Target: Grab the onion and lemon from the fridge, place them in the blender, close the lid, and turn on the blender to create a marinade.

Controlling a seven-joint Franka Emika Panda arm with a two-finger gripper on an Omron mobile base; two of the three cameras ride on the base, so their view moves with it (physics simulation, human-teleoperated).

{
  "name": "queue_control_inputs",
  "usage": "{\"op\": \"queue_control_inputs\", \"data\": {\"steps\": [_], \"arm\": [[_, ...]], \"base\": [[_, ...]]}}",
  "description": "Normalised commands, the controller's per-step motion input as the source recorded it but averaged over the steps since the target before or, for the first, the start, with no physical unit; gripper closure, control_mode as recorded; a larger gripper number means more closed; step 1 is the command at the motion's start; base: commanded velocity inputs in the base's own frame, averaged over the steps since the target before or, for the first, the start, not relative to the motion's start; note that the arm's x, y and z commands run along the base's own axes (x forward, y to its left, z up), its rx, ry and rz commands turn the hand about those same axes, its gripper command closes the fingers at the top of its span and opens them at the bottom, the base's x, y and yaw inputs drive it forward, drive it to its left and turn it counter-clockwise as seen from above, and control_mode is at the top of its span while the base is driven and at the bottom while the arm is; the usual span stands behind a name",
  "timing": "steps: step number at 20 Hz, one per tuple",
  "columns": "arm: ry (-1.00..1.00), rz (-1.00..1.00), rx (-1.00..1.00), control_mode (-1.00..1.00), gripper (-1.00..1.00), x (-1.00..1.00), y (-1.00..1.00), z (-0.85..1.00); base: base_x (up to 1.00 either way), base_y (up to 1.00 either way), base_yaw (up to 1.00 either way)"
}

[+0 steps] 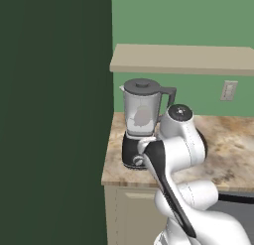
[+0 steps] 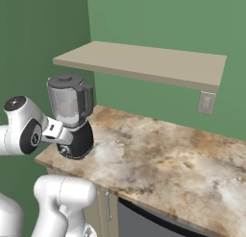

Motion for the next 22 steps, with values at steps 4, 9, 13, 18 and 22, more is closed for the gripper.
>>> {"op": "queue_control_inputs", "data": {"steps": [4, 9, 13, 18, 22], "arm": [[-0.01, -0.12, 0.00, -1.00, -1.00, 0.19, 0.00, -0.08], [0.00, -0.08, 0.00, -1.00, -1.00, 0.21, 0.00, -0.20], [0.00, -0.03, 0.00, -1.00, -1.00, 0.18, 0.00, -0.26], [0.00, 0.00, 0.00, -1.00, 1.00, 0.18, 0.01, -0.22], [0.00, 0.00, 0.00, -1.00, 1.00, 0.16, 0.01, -0.13]], "base": [[0.00, 0.00, 0.00], [0.00, 0.00, 0.00], [0.00, 0.00, 0.00], [0.00, 0.00, 0.00], [0.00, 0.00, 0.00]]}}
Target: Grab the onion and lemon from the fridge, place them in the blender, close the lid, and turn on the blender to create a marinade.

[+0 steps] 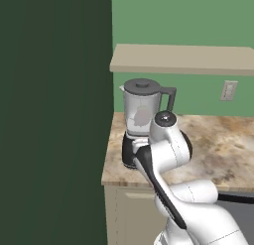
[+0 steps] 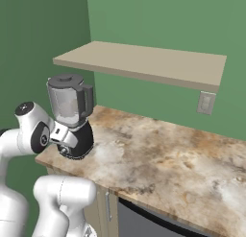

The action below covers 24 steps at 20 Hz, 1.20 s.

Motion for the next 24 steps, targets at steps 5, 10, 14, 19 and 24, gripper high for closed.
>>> {"op": "queue_control_inputs", "data": {"steps": [5, 10, 14, 19, 24], "arm": [[0.00, 0.00, 0.00, -1.00, 1.00, 0.02, 0.13, -0.01], [0.00, 0.00, 0.00, -1.00, 1.00, 0.02, 0.26, 0.00], [0.00, 0.00, 0.00, -1.00, 1.00, 0.09, 0.18, 0.00], [0.00, 0.00, 0.00, -1.00, 1.00, 0.18, 0.00, 0.00], [0.00, 0.00, 0.00, -1.00, 1.00, 0.23, 0.00, 0.00]], "base": [[0.00, 0.00, 0.00], [0.00, 0.00, 0.00], [0.00, 0.00, 0.00], [0.00, 0.00, 0.00], [0.00, 0.00, 0.00]]}}
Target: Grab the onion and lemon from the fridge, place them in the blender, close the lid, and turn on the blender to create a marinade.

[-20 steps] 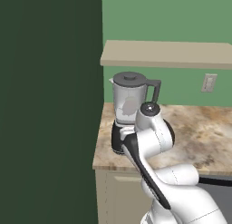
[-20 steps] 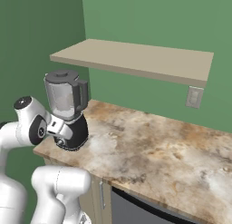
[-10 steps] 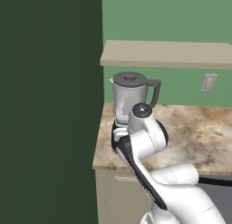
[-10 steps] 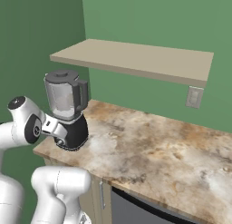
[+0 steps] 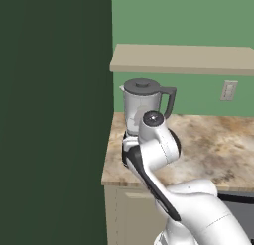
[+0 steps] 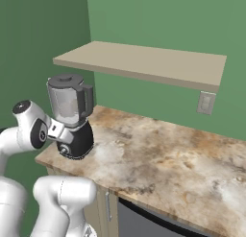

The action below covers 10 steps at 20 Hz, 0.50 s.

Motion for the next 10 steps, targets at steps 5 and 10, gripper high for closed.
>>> {"op": "queue_control_inputs", "data": {"steps": [5, 10], "arm": [[0.00, 0.00, 0.00, -1.00, 1.00, 0.18, 0.01, -0.03], [0.00, 0.00, 0.00, -1.00, 1.00, 0.10, 0.04, -0.11]], "base": [[0.00, 0.00, 0.00], [0.00, 0.00, 0.00]]}}
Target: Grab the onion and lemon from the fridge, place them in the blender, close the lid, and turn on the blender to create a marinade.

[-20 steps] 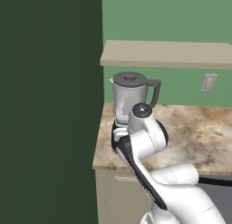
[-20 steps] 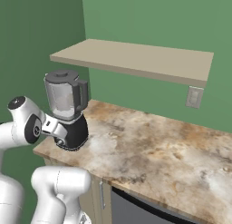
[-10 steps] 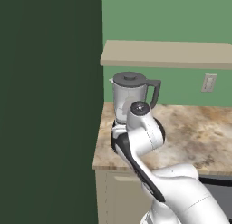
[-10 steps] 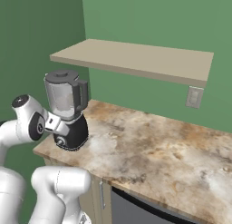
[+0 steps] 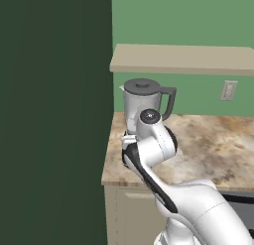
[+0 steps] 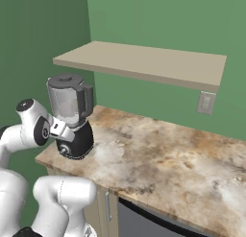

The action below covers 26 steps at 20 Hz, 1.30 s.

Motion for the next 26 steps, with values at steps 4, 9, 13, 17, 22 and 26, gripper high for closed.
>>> {"op": "queue_control_inputs", "data": {"steps": [4, 9, 13, 17, 22, 26], "arm": [[0.01, 0.00, 0.00, -1.00, 1.00, 0.03, 0.02, -0.16], [0.00, 0.00, 0.00, -1.00, 1.00, 0.00, 0.01, -0.22], [0.00, 0.00, 0.00, -1.00, 1.00, 0.04, 0.01, -0.26], [0.00, 0.00, 0.00, -1.00, 1.00, 0.15, 0.02, -0.15], [0.00, 0.00, 0.00, -1.00, 1.00, 0.21, 0.04, -0.07], [0.00, 0.00, 0.00, -1.00, 1.00, 0.24, 0.11, -0.01]], "base": [[0.00, 0.00, 0.00], [0.00, 0.00, 0.00], [0.00, 0.00, 0.00], [0.00, 0.00, 0.00], [0.00, 0.00, 0.00], [0.00, 0.00, 0.00]]}}
